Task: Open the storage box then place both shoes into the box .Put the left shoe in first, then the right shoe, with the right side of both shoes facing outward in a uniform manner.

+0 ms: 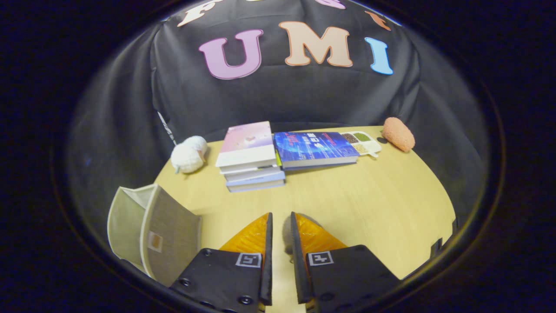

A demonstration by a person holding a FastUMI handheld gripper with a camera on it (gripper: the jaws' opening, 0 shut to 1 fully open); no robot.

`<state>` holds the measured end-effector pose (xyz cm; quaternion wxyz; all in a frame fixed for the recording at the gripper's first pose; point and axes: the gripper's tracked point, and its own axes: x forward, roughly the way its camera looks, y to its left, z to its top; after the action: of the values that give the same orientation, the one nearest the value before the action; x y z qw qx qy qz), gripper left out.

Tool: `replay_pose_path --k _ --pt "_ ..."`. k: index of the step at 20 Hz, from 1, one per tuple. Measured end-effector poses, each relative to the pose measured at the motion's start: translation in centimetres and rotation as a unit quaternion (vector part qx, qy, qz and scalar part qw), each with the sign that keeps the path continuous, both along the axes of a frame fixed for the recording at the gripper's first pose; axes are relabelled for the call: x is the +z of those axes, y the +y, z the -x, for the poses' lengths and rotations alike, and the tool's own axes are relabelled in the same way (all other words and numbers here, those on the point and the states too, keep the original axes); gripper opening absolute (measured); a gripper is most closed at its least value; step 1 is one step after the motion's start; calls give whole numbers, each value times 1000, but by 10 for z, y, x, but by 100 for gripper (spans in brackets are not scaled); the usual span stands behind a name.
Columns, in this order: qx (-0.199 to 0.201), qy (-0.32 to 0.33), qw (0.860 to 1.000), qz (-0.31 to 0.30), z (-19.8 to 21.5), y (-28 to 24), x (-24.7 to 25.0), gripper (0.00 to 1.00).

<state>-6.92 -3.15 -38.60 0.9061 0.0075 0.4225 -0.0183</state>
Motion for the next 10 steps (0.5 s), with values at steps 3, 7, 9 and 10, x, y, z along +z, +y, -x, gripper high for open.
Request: replay_pose_path --k 3,7,9,10 --pt "-13 14 1000 13 16 -26 -17 25" --pt "-24 36 999 25 39 -53 -33 25" --pt "-30 47 998 23 48 -62 -40 25" --pt "-32 53 998 21 53 -66 -43 25"
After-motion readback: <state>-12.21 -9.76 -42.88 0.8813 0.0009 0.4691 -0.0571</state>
